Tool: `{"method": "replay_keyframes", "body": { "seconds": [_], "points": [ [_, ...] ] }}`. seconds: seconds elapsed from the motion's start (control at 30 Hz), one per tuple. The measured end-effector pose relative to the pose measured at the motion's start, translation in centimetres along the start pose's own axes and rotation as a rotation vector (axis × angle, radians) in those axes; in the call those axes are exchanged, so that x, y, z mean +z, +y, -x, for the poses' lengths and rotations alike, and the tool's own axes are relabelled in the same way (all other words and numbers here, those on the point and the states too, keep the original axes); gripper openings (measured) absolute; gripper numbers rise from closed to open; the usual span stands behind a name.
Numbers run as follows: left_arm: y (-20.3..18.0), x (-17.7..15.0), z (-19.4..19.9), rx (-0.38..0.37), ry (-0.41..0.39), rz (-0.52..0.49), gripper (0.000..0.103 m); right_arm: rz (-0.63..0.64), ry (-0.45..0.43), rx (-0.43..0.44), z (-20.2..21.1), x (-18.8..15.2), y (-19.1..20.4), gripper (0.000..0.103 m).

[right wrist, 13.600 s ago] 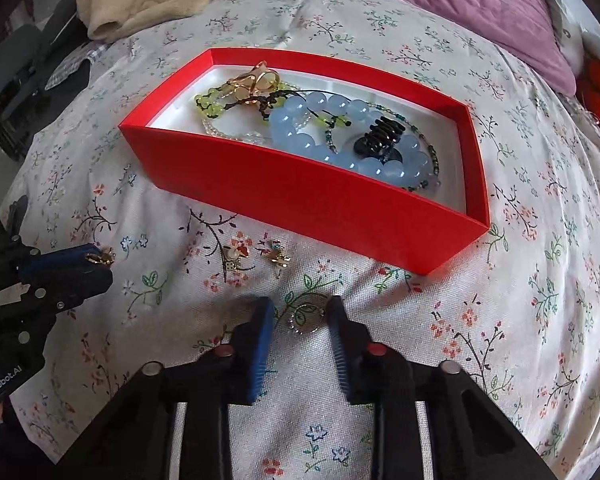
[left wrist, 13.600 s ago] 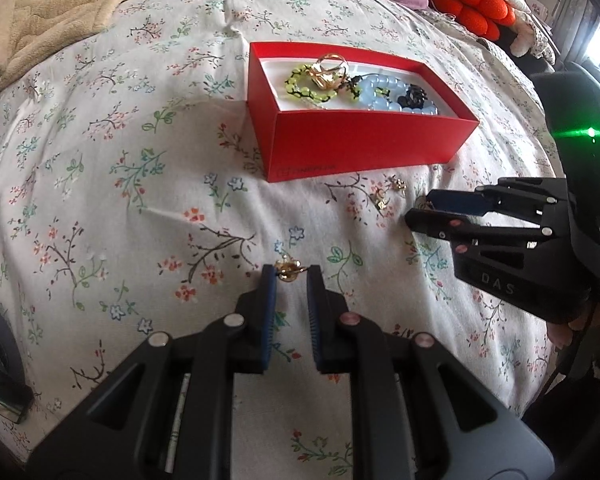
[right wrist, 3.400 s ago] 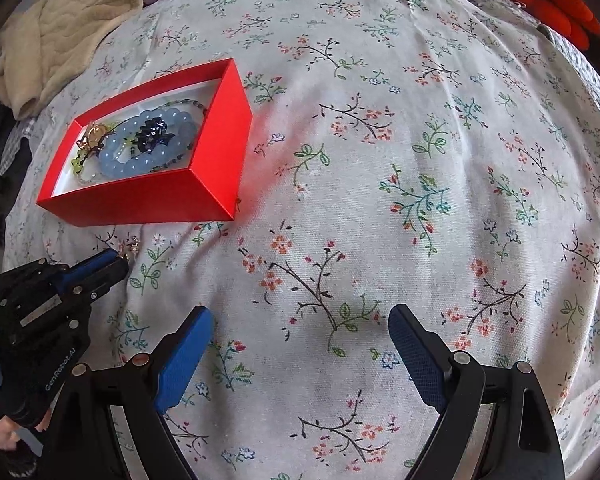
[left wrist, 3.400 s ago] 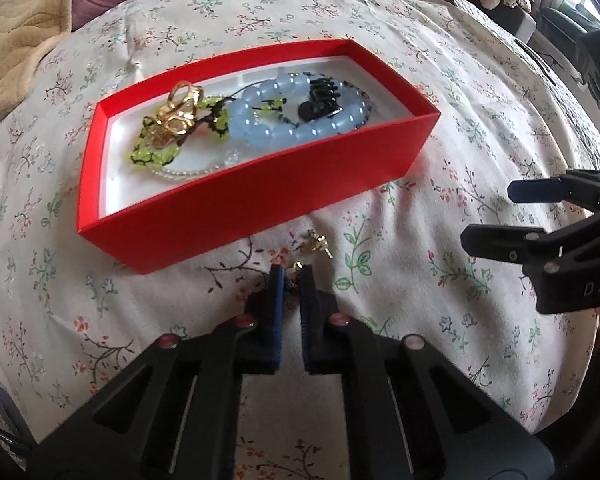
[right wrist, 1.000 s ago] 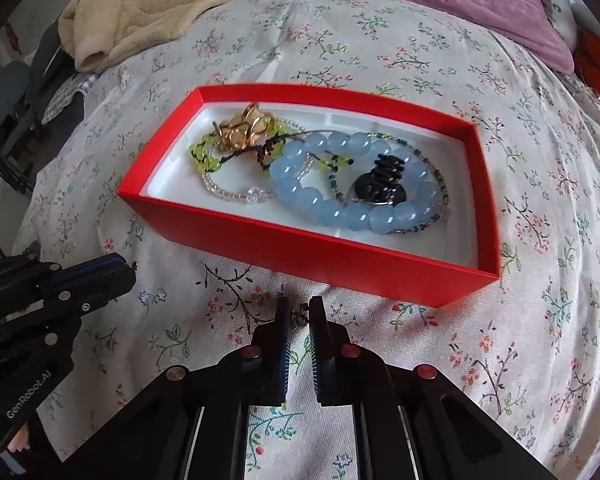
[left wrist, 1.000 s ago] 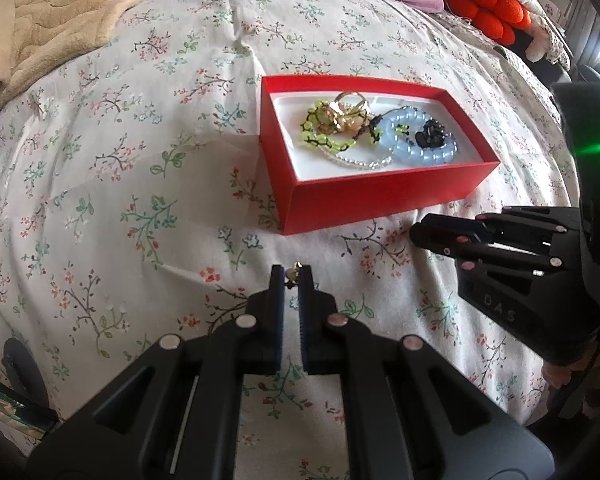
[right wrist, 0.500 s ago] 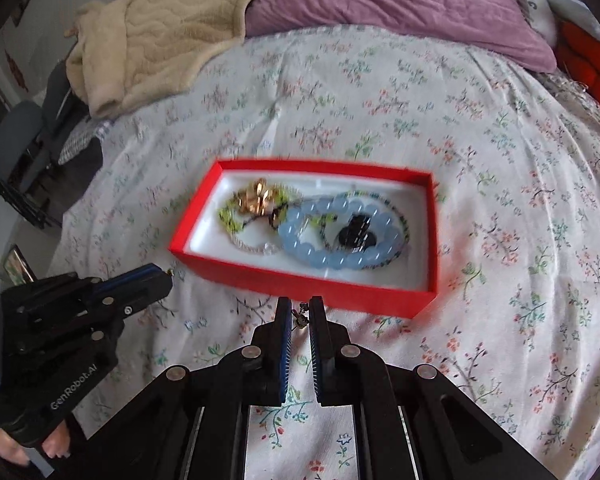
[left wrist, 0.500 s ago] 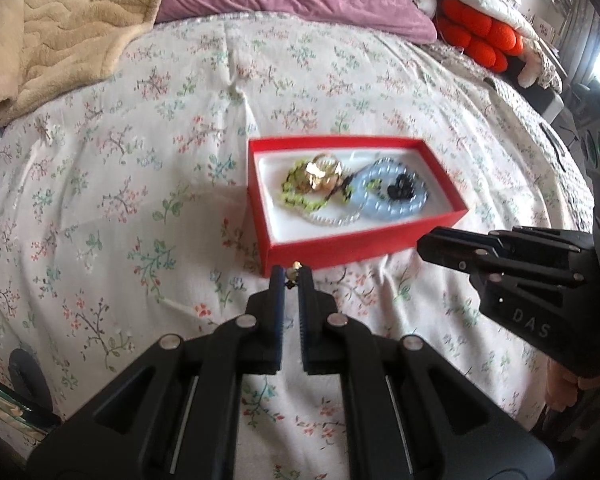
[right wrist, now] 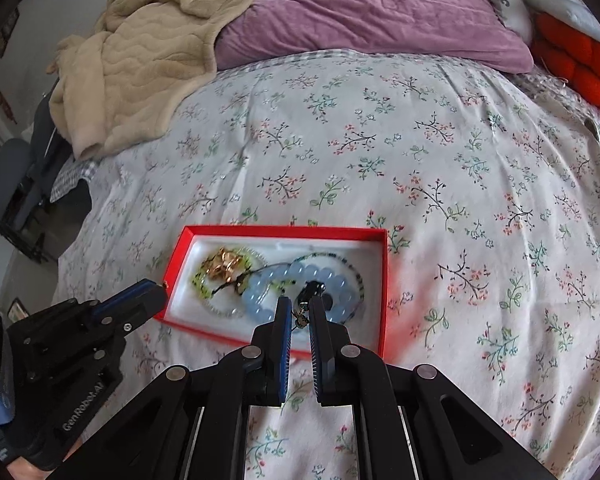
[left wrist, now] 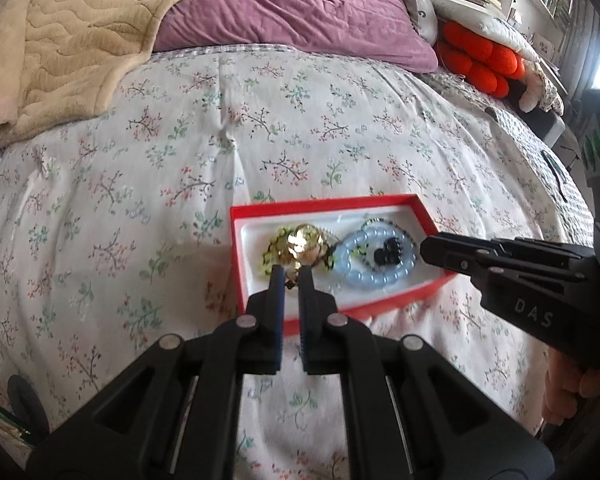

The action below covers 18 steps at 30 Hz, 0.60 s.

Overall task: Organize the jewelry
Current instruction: 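Carry both earrings over the red box with both tools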

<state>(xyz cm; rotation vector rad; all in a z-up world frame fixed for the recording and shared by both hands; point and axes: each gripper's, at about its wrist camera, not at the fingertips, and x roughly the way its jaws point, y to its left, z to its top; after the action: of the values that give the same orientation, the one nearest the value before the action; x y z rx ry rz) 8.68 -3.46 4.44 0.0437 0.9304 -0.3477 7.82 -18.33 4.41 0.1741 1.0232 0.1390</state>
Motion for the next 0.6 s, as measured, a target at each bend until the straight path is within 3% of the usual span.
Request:
{"method": "replay_keyframes", "body": {
  "seconds": [0.6],
  "points": [
    [-0.2, 1.0, -3.5, 0.031, 0.036, 0.007, 0.007, -0.029, 0.047, 0.008, -2.9, 1.0, -1.6, 0.01]
  ]
}}
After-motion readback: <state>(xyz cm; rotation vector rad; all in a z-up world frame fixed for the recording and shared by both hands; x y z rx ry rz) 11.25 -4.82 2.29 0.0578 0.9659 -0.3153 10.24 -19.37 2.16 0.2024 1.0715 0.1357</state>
